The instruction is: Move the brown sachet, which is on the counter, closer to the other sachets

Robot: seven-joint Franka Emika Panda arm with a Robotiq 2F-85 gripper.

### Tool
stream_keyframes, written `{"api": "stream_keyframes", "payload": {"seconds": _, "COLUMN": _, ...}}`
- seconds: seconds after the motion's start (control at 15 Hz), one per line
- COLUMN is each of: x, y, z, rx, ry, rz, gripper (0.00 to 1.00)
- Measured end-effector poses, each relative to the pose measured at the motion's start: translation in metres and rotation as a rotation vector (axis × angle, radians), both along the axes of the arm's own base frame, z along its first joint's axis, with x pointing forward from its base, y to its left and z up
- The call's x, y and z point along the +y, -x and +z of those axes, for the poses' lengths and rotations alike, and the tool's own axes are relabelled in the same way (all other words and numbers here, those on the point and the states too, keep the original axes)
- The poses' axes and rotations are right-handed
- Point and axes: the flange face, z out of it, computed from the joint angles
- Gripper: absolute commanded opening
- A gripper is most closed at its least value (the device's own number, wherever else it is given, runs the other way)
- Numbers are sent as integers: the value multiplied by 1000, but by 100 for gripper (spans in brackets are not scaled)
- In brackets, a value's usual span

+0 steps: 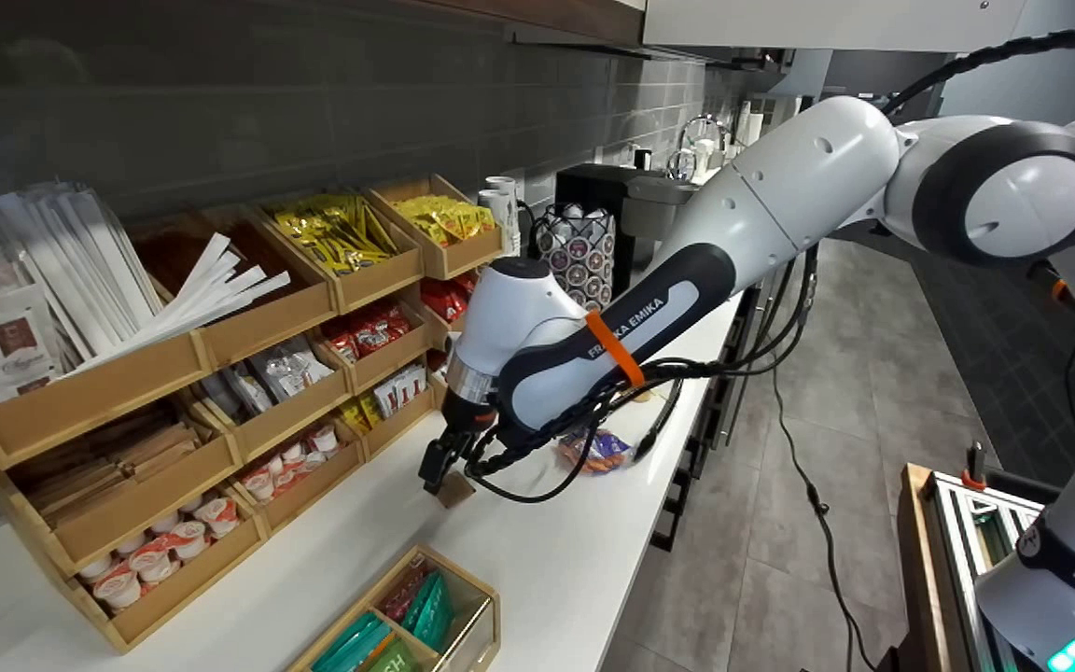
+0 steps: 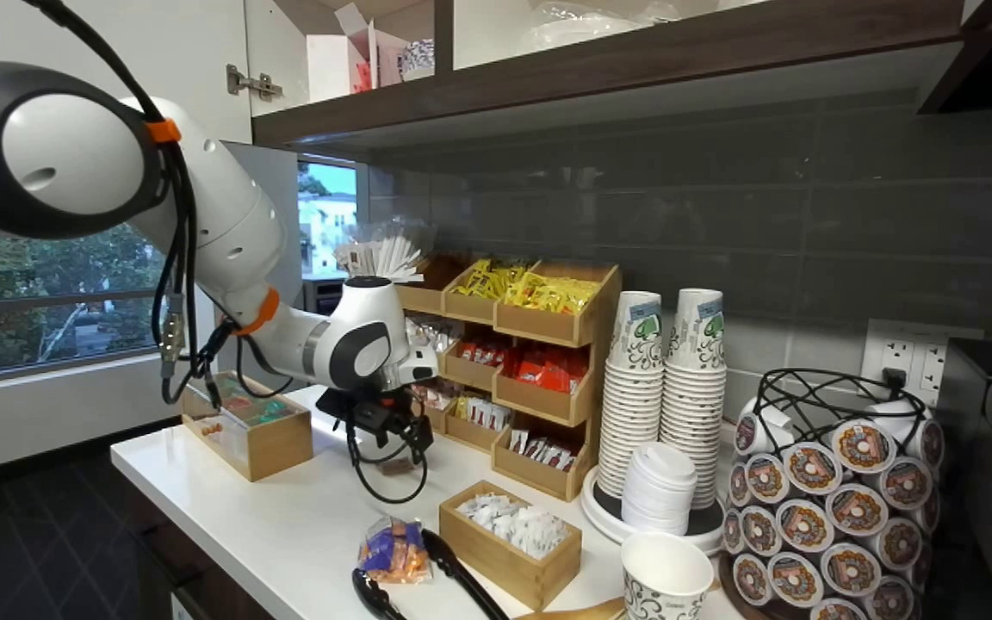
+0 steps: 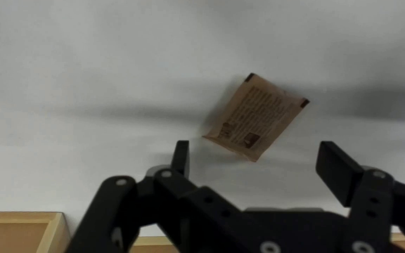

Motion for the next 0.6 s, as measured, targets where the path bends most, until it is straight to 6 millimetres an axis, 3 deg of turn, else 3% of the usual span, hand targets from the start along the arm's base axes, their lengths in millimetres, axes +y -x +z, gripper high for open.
{"api": "stream_keyframes", "payload": {"seconds": 0.33, "x": 0, "y": -7, "z": -12, "rx": -4, "ry": 10, "rz": 0, "gripper": 26}}
{"api": "stream_keyframes", "payload": {"seconds": 0.6, "x": -2, "y": -11, "z": -11, "rx": -12, "ry": 23, "rz": 2, "gripper": 0}}
